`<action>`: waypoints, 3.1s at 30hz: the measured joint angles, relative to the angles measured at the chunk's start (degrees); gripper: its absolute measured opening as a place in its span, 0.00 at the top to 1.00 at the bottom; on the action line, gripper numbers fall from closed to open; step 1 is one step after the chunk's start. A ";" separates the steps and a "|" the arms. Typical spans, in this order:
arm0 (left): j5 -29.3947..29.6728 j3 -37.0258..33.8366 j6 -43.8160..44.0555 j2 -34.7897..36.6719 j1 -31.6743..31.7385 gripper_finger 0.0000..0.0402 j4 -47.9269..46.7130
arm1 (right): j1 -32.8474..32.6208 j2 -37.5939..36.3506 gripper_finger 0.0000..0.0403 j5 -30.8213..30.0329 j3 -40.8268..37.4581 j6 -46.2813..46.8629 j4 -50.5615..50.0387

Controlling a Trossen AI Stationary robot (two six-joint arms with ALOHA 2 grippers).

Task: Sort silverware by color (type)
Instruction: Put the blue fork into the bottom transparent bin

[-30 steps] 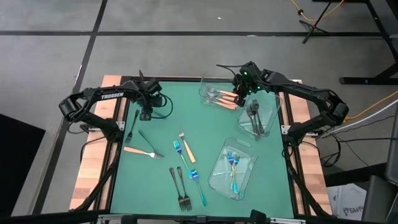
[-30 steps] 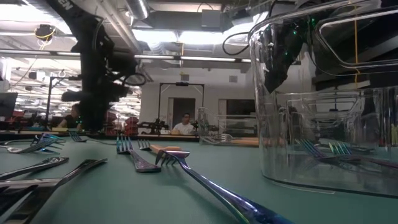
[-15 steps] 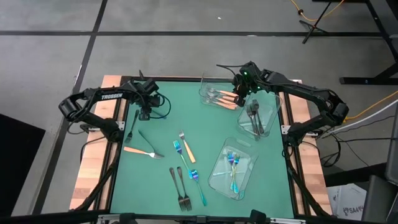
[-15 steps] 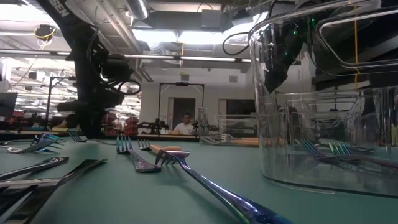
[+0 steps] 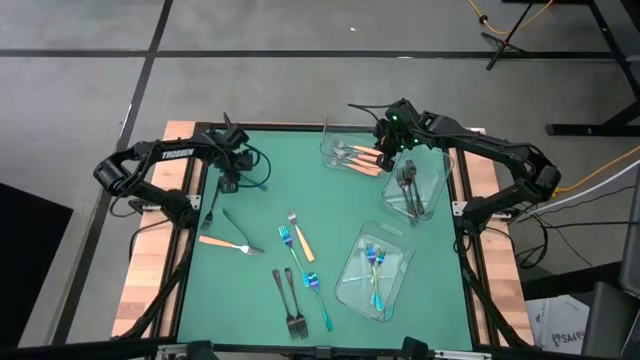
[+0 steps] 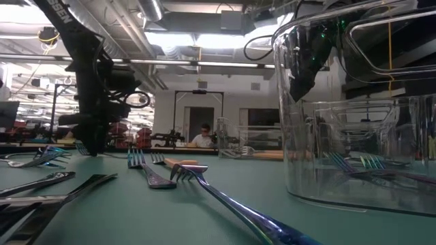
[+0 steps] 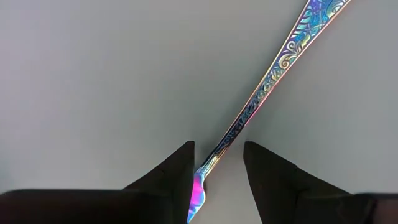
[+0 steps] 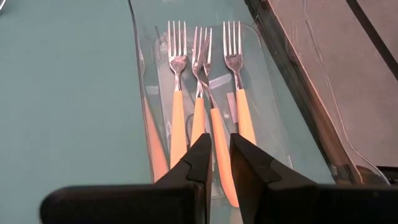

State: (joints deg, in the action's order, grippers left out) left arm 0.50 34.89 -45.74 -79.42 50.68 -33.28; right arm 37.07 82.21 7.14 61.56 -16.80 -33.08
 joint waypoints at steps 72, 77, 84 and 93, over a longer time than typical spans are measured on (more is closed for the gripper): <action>12.91 10.46 5.09 -0.07 -48.21 0.98 22.05 | -23.89 0.38 0.88 10.45 -0.02 37.88 20.93; 13.18 10.46 5.09 -0.04 -51.47 0.98 26.08 | -24.85 1.47 0.80 10.45 -0.02 41.34 21.11; 15.14 10.46 4.71 -0.04 -53.04 0.98 27.87 | -26.34 2.95 0.67 11.98 0.04 44.73 25.55; 15.59 10.46 4.52 -0.04 -53.54 0.98 28.28 | -27.78 7.35 0.65 14.13 -0.03 51.72 27.26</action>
State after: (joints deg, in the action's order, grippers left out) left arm 16.09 45.34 -41.21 -79.46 -2.85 -5.00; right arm 9.29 89.57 21.26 61.53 34.93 -5.82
